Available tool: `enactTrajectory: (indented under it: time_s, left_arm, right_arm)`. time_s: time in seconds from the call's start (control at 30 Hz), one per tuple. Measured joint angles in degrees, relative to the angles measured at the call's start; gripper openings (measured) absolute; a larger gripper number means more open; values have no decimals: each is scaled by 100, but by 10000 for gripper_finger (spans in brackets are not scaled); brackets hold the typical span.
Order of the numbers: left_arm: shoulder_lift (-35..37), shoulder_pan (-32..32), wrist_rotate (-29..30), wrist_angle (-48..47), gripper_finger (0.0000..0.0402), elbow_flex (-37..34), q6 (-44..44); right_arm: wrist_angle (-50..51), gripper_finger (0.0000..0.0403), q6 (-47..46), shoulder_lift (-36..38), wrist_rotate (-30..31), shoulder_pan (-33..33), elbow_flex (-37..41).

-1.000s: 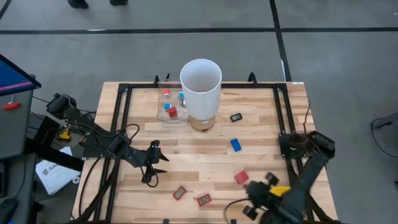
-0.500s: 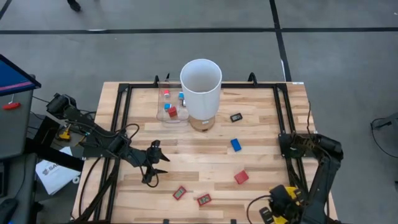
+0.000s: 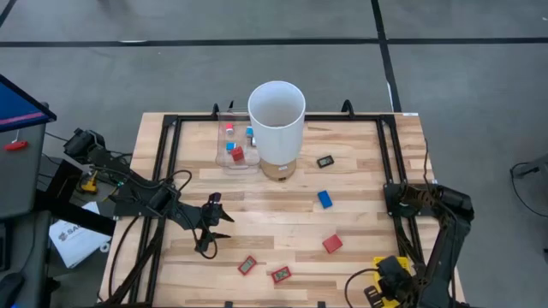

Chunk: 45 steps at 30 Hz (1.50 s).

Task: Pick & Place Office items
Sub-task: Put the bottom black digital timer into the yellow basket

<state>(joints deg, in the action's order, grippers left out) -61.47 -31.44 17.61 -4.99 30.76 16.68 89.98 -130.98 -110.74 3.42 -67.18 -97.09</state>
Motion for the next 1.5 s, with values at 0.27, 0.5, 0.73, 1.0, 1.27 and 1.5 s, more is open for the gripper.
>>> enactTrajectory:
  time_s: [0.27,0.5,0.73,1.0,1.27,1.5]
  left_arm:
    - [0,0,-4,103,237,0,-24]
    - [0,0,-4,190,237,0,-102]
    - [0,0,-7,190,237,0,-102]
    - [0,0,-9,195,237,0,-102]
    - [0,0,-13,203,237,0,-102]
    - [0,0,-13,204,237,0,-102]
  right_arm:
    - [5,75,111,-13,-505,0,243]
    - [8,75,493,-9,-580,272,403]
    - [3,75,699,-11,-874,450,657]
    - [-7,75,597,-9,-1001,553,819]
    - [2,75,965,-9,-1397,818,1116]
    - [3,91,1089,-9,-1539,839,1116]
